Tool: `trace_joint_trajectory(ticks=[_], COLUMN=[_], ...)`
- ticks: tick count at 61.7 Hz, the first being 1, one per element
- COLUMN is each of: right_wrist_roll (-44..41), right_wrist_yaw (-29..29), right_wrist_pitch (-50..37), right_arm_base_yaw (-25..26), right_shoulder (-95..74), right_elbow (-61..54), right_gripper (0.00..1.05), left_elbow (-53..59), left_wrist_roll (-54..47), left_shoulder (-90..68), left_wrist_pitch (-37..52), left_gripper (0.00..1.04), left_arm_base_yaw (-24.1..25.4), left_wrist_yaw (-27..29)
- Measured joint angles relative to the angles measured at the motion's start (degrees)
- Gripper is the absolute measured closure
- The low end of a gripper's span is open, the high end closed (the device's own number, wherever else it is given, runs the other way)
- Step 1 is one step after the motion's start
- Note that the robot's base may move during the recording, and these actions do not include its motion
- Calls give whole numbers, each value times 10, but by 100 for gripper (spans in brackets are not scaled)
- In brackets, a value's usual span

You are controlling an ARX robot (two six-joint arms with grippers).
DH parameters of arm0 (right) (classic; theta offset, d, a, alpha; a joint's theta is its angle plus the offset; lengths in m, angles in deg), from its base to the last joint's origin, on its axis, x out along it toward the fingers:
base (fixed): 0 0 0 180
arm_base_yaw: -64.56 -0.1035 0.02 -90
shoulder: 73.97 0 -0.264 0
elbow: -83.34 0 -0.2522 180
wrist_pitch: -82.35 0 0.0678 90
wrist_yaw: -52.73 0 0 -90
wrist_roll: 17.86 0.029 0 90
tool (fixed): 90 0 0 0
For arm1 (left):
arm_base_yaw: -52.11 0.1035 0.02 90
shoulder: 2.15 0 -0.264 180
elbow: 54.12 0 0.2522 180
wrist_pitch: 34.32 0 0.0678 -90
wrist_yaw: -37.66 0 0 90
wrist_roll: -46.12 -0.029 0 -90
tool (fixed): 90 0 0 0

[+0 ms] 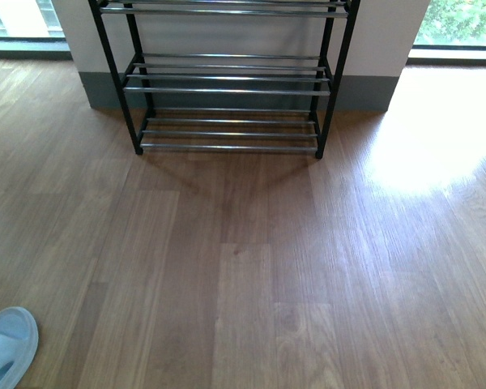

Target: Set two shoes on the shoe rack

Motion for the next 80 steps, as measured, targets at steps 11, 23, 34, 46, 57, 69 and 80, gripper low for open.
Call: trace_joint_trajectory(ticks=[11,23,34,46,57,69,80], right_wrist_roll=[0,0,0,0,0,0,0], right_wrist_yaw=[0,0,2,2,2,3,3], right_wrist_pitch=[1,1,2,1,2,1,1], right_arm_base_yaw=[0,0,0,0,0,0,0], right_shoulder=[0,0,0,1,0,0,0], right_elbow=[0,0,0,0,0,0,0], right_gripper=[9,9,9,9,9,9,9], left_elbow=[0,0,0,0,0,0,0], left_wrist_roll=[0,0,0,0,0,0,0], left_shoulder=[0,0,0,0,0,0,0], left_wrist_pitch=[0,0,0,0,0,0,0], left_gripper=[9,9,9,9,9,9,9], left_arm_base_yaw=[0,0,0,0,0,0,0], left_wrist_yaw=[0,0,0,0,0,2,2])
